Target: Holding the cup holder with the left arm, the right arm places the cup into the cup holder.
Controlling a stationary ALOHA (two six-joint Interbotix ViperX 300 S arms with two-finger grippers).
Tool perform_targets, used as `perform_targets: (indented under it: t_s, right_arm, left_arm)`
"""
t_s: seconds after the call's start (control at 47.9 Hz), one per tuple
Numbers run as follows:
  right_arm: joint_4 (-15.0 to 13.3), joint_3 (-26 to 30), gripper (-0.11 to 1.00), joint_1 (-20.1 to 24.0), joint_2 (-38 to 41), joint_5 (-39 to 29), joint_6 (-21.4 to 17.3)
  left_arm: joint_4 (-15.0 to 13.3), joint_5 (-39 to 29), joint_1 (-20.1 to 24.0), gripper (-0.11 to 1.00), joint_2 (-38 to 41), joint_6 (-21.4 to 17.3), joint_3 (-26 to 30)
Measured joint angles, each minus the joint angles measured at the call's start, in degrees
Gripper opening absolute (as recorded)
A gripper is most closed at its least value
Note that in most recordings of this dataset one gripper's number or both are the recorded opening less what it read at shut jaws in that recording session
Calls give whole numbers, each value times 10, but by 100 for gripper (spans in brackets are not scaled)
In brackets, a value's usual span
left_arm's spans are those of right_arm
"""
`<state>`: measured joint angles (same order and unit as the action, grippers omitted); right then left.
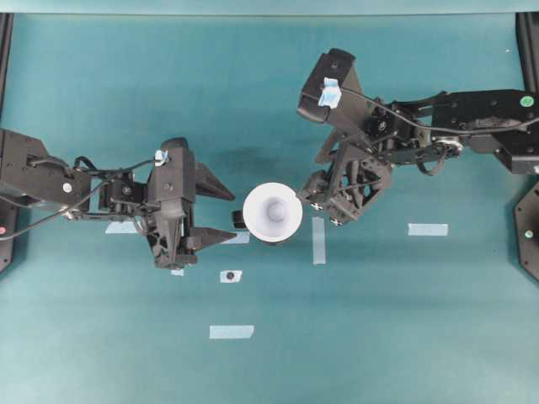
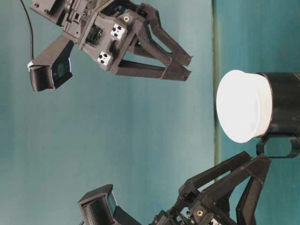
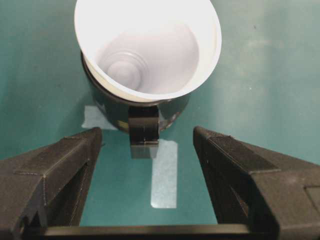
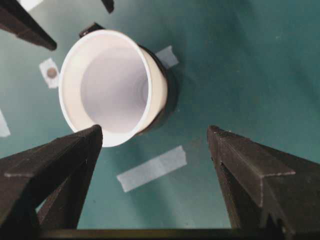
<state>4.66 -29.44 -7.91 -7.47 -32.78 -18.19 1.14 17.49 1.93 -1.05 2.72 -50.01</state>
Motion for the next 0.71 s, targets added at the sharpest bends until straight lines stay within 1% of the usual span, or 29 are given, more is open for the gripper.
perform_targets:
  t_s: [0.71]
  right_arm:
    - [1, -4, 90, 0, 0, 6, 0]
  left_arm:
    - [-1, 1, 0, 83, 0, 0, 0]
